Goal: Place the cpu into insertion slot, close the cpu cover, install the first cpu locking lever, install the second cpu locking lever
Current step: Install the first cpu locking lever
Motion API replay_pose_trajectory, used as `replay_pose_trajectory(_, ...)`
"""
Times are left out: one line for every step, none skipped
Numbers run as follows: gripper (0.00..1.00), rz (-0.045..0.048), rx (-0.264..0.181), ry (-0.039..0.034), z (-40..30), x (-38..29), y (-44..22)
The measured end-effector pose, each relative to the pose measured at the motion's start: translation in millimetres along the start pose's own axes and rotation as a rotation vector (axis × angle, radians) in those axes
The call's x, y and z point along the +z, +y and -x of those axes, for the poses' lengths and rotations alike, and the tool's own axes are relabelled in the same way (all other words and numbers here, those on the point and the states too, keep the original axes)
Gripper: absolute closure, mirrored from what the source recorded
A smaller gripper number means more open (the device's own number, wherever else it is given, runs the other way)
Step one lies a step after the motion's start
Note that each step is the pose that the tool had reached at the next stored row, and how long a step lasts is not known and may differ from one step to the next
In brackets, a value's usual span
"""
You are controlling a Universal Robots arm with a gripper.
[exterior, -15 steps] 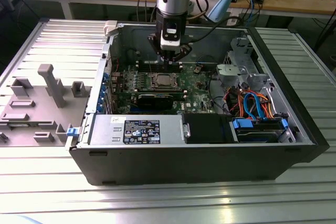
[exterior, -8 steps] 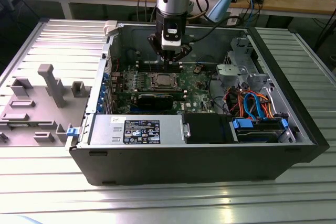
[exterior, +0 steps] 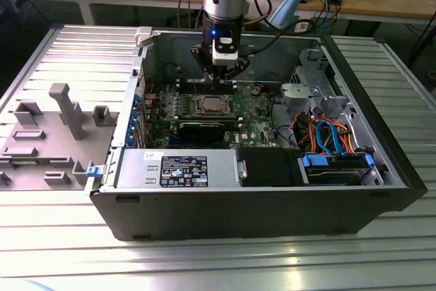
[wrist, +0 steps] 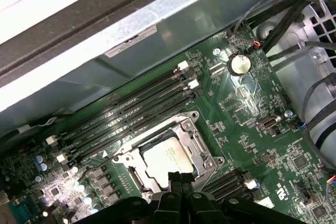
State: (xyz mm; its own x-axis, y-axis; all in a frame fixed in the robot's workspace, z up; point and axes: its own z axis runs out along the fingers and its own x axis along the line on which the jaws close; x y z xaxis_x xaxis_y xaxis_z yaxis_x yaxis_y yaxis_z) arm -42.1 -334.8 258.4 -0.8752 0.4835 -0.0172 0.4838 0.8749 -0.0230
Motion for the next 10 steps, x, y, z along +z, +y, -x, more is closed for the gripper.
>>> replay_pose_trajectory(0.89, 0.0002, -0.007, -0.0001, 0.0, 0.0, 0.0)
replay_pose_trajectory(0.89, 0.0004, -0.021, -0.0005, 0.0, 0.0, 0.0)
replay_pose_trajectory(0.89, 0.0006, -0.033, -0.0008, 0.0, 0.0, 0.0)
replay_pose_trajectory(0.89, 0.0008, -0.050, -0.0012, 0.0, 0.0, 0.0)
replay_pose_trajectory(0.89, 0.0012, -0.070, -0.0016, 0.0, 0.0, 0.0)
replay_pose_trajectory(0.89, 0.0013, -0.080, -0.0018, 0.0, 0.0, 0.0)
replay_pose_trajectory(0.89, 0.0014, -0.083, -0.0019, 0.0, 0.0, 0.0)
replay_pose_trajectory(0.89, 0.0014, -0.084, -0.0020, 0.0, 0.0, 0.0)
replay_pose_trajectory(0.89, 0.0014, -0.084, -0.0019, 0.0, 0.0, 0.0)
replay_pose_trajectory(0.89, 0.0015, -0.084, -0.0020, 0.0, 0.0, 0.0)
